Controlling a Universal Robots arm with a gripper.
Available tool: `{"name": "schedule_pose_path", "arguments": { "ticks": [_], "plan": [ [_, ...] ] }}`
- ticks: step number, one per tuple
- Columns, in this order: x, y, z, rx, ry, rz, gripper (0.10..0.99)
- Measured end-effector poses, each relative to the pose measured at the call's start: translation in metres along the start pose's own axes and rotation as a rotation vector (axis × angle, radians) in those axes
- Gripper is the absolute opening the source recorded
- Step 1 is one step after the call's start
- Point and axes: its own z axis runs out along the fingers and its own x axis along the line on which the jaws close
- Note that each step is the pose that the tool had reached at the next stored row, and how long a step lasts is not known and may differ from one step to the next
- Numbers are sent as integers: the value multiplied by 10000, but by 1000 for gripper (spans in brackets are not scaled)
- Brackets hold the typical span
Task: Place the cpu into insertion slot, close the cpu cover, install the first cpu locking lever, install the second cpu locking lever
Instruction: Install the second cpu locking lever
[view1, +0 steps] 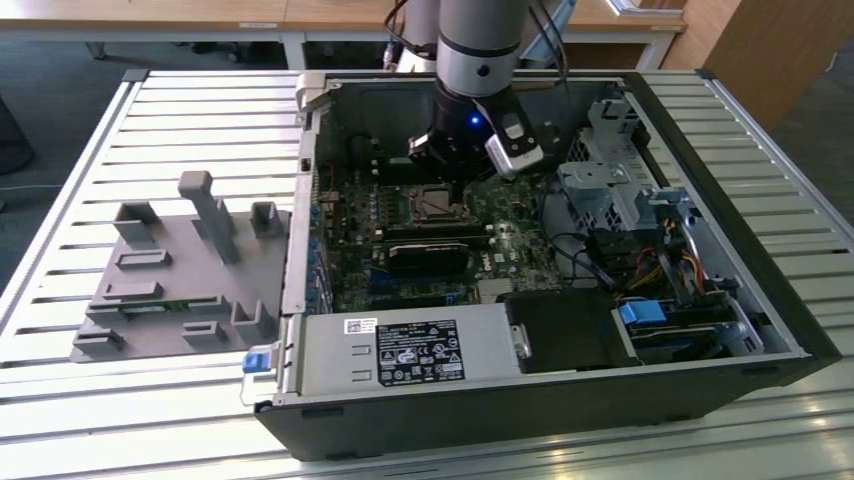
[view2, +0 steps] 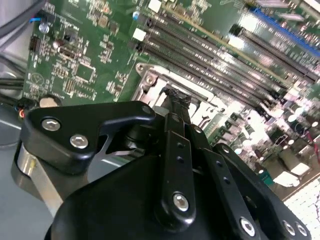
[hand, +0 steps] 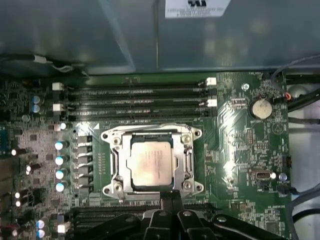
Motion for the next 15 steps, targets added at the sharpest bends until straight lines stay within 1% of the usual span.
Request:
{"name": "schedule_pose_path", "arguments": {
  "ticks": [2,9,12,15],
  "plan": [
    [0,-22,2,0,1,-21,106],
    [18,-59,4,1,1,-51,106],
    [50,-92,5,0,1,-53,106],
    [109,-117,9,0,1,-56,106]
  ]
}}
